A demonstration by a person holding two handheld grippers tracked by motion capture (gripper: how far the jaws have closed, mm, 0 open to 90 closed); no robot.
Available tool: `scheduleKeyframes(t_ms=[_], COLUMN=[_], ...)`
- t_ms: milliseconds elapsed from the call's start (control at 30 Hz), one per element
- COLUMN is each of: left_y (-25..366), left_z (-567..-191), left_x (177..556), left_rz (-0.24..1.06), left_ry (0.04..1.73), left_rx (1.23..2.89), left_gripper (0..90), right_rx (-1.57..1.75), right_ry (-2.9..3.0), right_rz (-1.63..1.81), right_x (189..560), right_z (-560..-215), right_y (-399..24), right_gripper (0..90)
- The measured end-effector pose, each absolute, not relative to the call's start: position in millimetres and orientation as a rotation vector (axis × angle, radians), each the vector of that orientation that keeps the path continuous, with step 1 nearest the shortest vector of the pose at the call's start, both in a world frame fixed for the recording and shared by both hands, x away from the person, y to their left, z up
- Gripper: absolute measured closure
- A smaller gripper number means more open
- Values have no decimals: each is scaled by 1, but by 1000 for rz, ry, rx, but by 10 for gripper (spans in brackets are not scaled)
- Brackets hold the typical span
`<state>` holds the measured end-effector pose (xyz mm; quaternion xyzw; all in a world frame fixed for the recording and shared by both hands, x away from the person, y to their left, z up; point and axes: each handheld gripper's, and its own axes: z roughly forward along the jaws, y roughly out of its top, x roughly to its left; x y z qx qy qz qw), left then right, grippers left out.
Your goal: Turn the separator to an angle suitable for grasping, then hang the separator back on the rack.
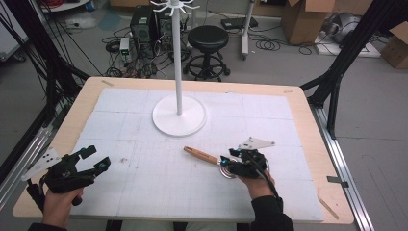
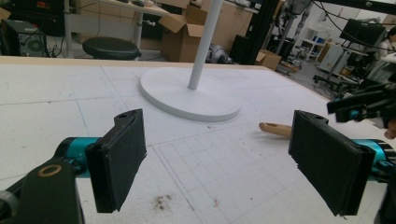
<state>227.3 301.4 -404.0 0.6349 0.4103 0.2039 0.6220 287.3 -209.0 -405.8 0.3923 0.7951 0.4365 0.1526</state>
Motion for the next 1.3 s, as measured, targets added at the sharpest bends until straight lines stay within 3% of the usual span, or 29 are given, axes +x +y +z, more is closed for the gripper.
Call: scheduleKeyframes(t_ms=[67,100,167,200,567,1300], left_y=[301,300,300,300,298,296], left_z=[-404,-404,-404,-404,-403,-404], left_x=[227,227,227,227,229,231], left_rz=[468,463,462,461,466,452], left_ry=[938,932,928,923,908,896], left_rx=[1462,1460,1462,1460,1446,1457], left_gripper=[194,193,193,193,179,178], right_rx=[1131,1121,1114,1110,1196,1120], right_ry=[2248,2188,2168,2109,1865,1882], right_rz=[1267,1297,1301,1302,1420,1423], right_x=[284,276,273,264,227,226], right_z=[-402,-394,-392,-389,-379,-376], right_y=[-216,-230,-235,-248,-304,-296], right_gripper=[416,317,283,185,152,197])
